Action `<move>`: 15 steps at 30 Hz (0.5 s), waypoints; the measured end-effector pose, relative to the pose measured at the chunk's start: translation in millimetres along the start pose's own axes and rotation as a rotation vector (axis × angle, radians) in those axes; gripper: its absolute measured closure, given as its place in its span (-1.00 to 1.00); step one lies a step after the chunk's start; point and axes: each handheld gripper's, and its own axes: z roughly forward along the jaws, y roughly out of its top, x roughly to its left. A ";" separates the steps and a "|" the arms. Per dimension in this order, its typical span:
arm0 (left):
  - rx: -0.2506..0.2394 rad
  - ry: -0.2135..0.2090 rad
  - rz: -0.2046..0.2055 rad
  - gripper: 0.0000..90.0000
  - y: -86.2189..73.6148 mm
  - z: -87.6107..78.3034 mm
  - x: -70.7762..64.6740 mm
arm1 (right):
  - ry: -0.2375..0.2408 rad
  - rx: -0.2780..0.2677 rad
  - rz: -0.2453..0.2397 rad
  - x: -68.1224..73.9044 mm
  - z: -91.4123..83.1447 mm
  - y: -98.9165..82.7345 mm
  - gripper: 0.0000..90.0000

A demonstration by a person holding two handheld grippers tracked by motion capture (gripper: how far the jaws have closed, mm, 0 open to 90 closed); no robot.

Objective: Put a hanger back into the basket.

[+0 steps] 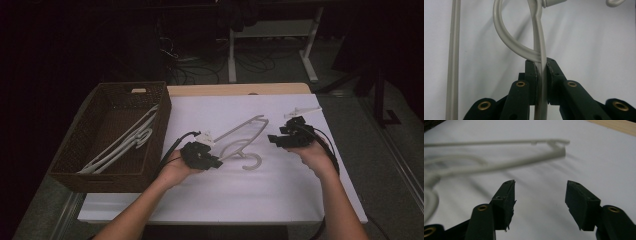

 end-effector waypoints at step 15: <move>-0.083 0.052 -0.036 0.81 51.9 -79.6 0.3 | 0.101 -0.072 -0.021 30.9 -9.9 -49.4 -0.67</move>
